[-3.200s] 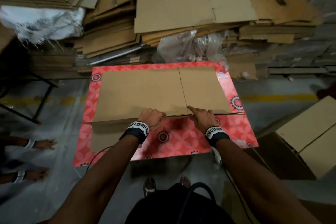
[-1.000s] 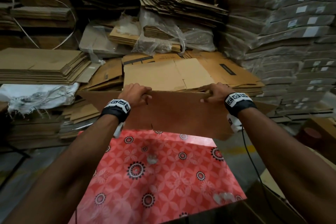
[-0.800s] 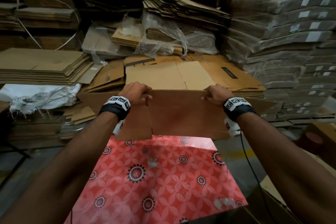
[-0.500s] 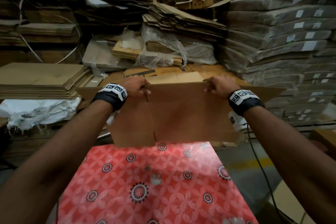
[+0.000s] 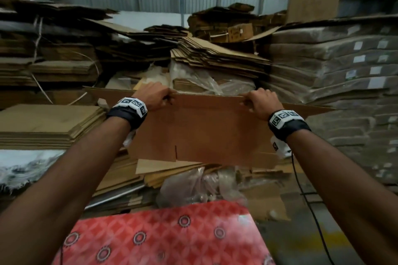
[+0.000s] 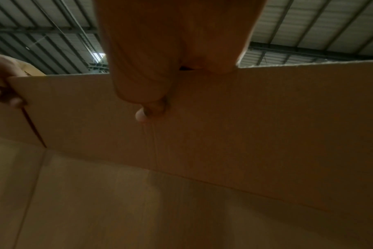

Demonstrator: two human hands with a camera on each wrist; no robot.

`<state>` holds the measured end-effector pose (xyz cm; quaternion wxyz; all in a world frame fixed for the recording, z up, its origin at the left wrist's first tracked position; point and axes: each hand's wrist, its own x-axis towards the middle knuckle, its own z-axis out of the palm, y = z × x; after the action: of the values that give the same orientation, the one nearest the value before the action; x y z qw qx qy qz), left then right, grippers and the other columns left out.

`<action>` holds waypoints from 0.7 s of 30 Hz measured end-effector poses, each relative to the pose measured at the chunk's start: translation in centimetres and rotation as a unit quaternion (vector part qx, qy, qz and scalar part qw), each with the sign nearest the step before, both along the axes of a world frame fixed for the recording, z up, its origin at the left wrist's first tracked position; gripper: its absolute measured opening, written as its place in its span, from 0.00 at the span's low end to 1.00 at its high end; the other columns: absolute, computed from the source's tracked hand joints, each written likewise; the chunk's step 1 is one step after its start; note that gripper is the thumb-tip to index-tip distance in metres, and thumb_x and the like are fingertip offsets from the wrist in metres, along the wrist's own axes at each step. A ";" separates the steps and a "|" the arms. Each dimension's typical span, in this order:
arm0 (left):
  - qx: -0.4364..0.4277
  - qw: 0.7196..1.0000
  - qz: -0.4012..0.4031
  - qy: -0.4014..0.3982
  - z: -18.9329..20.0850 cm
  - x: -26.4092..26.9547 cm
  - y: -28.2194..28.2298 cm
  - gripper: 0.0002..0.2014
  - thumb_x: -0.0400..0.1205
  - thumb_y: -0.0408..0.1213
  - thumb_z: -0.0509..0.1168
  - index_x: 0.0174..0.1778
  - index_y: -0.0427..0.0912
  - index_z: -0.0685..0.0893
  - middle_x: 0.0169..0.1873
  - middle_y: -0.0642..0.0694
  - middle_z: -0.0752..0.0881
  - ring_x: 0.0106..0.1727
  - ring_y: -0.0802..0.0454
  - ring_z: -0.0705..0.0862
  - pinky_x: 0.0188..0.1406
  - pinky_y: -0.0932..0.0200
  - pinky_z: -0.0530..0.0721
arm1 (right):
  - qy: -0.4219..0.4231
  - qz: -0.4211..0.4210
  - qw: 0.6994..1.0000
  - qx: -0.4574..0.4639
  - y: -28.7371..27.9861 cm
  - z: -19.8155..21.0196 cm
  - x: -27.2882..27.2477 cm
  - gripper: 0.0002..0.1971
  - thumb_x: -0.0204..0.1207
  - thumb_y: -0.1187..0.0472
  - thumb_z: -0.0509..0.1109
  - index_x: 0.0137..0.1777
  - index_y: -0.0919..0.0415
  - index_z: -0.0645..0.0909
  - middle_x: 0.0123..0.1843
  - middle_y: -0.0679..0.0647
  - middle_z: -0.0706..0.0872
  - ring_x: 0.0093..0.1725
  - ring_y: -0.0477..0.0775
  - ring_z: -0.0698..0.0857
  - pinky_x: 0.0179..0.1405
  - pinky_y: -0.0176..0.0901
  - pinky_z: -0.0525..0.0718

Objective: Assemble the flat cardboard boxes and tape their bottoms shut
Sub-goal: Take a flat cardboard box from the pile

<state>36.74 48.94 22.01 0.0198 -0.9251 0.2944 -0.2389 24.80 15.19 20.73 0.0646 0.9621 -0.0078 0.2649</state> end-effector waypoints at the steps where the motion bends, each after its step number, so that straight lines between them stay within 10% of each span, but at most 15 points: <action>1: 0.003 1.000 0.008 -0.013 0.3 0.8 -0.7 0.16 0.85 0.44 0.66 0.69 0.54 0.86 0.51 0.37 0.89 0.53 0.34 0.86 0.45 0.49 0.77 | -0.009 0.004 1.000 -0.009 -0.8 0.3 1.2 0.15 0.87 0.53 0.68 0.72 0.48 0.83 0.55 0.58 0.89 0.56 0.64 0.87 0.48 0.53 0.77; 14: -0.054 0.990 0.094 -0.091 1.9 12.0 -5.7 0.23 0.89 0.39 0.62 0.80 0.60 0.76 0.62 0.36 0.87 0.61 0.32 0.84 0.56 0.41 0.77 | -0.067 0.025 0.997 0.005 -5.6 3.1 17.3 0.26 0.83 0.61 0.71 0.78 0.40 0.76 0.61 0.60 0.89 0.60 0.69 0.87 0.58 0.63 0.82; 21: -0.067 0.982 0.097 -0.149 -2.9 19.5 -6.8 0.22 0.85 0.36 0.66 0.77 0.54 0.78 0.56 0.41 0.89 0.53 0.36 0.87 0.46 0.43 0.82 | -0.148 0.061 0.987 0.007 -6.4 -0.8 25.2 0.20 0.85 0.62 0.68 0.75 0.46 0.80 0.57 0.59 0.90 0.48 0.68 0.89 0.43 0.57 0.83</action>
<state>56.26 42.14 19.12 0.0244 -0.9028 0.1800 -0.3899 49.98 8.81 19.89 0.0395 0.9114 0.0390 0.4077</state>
